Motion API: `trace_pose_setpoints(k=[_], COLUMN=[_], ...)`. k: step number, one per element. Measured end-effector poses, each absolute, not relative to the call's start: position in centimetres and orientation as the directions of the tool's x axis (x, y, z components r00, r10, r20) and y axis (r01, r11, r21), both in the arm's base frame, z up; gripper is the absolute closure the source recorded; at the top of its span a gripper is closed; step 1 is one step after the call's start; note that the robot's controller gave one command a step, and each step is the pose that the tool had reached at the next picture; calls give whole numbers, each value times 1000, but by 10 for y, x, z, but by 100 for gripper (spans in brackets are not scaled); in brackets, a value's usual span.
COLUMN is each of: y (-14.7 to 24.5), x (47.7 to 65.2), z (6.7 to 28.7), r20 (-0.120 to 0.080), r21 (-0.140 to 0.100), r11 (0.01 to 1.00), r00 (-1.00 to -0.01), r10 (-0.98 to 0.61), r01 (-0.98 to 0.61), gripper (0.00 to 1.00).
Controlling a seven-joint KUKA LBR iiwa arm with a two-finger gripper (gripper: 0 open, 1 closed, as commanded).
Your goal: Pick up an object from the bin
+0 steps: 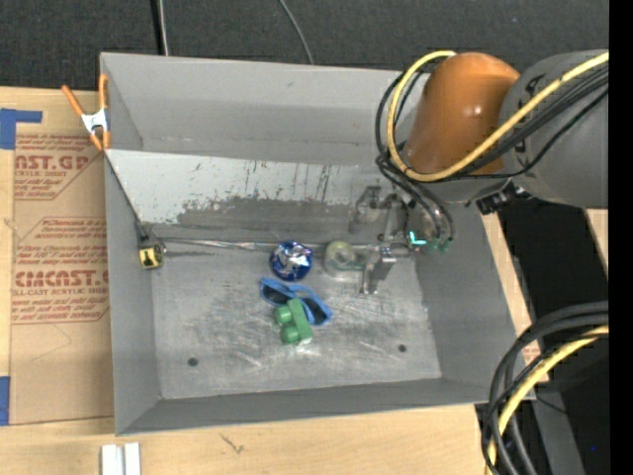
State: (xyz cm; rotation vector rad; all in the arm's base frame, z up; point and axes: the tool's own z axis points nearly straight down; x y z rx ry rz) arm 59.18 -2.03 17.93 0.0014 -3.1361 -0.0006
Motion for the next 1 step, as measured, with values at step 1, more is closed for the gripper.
trace_pose_setpoints(k=[1], y=[86], x=[594], z=[96], r20=[-18], r21=[1], r11=[981], r00=[-980], r10=[-196], r01=[-196], gripper=[0])
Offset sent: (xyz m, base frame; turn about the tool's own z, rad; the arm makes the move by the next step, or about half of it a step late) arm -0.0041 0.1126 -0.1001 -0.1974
